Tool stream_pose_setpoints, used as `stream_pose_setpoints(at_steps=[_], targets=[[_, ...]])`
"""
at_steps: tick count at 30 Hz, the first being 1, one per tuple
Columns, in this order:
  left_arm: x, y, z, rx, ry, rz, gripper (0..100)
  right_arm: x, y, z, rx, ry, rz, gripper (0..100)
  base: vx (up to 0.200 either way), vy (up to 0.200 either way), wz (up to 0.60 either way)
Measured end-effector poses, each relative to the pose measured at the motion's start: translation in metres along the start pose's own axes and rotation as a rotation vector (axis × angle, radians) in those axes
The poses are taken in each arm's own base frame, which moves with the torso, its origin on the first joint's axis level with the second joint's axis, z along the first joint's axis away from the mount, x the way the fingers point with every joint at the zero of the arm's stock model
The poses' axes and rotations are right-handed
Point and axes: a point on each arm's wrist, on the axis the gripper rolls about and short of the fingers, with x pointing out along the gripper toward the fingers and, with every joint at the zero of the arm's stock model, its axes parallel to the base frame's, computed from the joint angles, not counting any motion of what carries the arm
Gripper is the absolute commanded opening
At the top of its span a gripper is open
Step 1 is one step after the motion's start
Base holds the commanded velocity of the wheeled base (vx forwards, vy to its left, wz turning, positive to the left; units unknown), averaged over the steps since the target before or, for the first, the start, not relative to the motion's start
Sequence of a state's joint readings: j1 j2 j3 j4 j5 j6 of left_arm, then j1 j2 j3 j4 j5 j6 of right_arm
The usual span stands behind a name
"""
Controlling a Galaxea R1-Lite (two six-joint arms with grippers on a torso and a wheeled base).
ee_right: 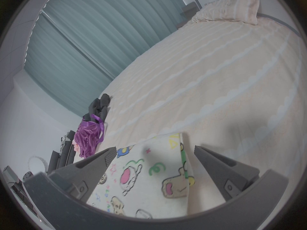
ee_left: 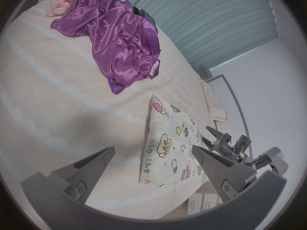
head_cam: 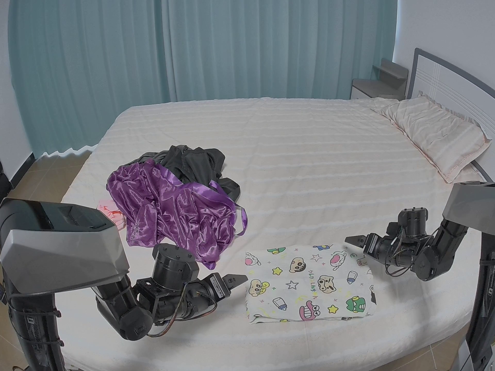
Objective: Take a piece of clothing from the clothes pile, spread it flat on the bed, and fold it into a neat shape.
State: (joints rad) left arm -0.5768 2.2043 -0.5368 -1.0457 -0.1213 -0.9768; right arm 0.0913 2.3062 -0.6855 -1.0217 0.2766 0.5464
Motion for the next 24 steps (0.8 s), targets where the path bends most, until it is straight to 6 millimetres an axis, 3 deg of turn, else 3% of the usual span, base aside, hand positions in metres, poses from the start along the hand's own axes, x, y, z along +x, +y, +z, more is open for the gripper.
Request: stream_pose_setpoints(at_steps=[2,3,14,23,24], targets=[[0.000,0.000,0.000,0.001,-0.001,-0.001,100,0.008,-0.003,-0.002,0.009,0.007,-0.008,100,0.000,0.000,0.00],[0.000,0.000,0.000,0.000,-0.001,-0.001,100,0.010,-0.004,-0.003,0.010,0.010,-0.009,0,0.000,0.000,0.00],[0.001,0.000,0.000,0.000,-0.002,-0.001,100,0.022,-0.012,-0.005,0.022,0.016,-0.024,0,0.000,0.000,0.00],[0.000,0.000,0.000,0.000,-0.001,-0.001,100,0.022,-0.024,0.008,0.042,-0.043,-0.068,0,0.000,0.000,0.00],[0.000,0.000,0.000,0.000,-0.001,-0.001,100,0.022,-0.024,0.008,0.042,-0.043,-0.069,100,0.000,0.000,0.00]])
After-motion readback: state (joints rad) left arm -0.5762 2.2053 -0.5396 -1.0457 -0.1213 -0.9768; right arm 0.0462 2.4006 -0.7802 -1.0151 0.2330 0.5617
